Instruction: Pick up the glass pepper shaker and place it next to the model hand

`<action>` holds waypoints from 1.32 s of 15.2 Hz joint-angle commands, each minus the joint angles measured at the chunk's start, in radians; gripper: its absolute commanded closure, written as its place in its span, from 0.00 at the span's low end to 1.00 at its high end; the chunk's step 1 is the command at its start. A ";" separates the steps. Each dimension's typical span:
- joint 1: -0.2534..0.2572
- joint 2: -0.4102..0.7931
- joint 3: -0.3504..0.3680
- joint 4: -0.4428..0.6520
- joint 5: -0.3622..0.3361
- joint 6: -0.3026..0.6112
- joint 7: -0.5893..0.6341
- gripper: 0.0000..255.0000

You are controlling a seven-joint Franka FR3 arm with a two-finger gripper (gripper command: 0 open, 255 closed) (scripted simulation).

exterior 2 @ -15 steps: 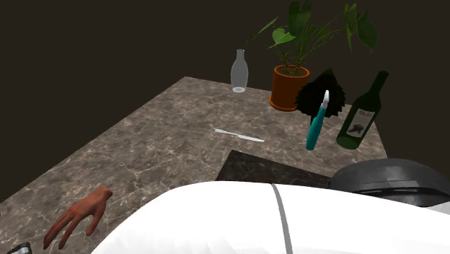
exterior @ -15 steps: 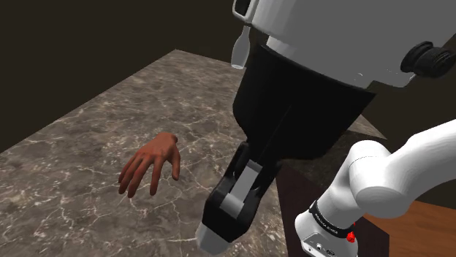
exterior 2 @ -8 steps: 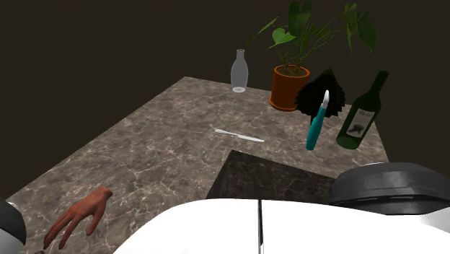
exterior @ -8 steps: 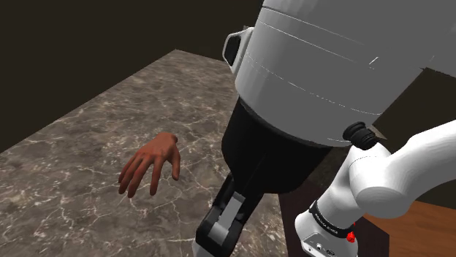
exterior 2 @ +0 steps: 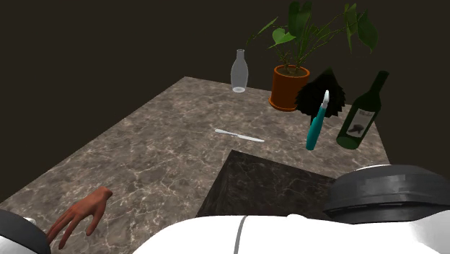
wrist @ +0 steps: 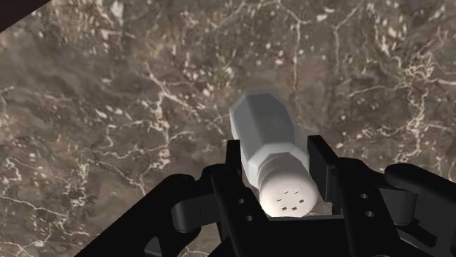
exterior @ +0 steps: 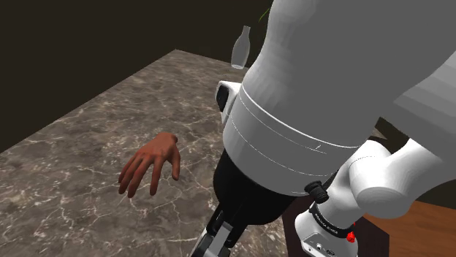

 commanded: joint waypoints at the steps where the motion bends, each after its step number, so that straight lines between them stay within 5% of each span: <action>1: 0.000 0.002 0.006 -0.013 0.002 0.016 0.001 1.00; 8: 0.000 0.002 0.006 -0.013 0.002 0.016 0.001 1.00; 9: 0.000 0.002 0.006 -0.013 0.002 0.016 0.001 0.00; 14: 0.000 0.002 0.006 -0.013 0.002 0.016 0.001 0.00; 20: 0.003 -0.016 -0.038 0.094 -0.011 -0.112 0.003 0.00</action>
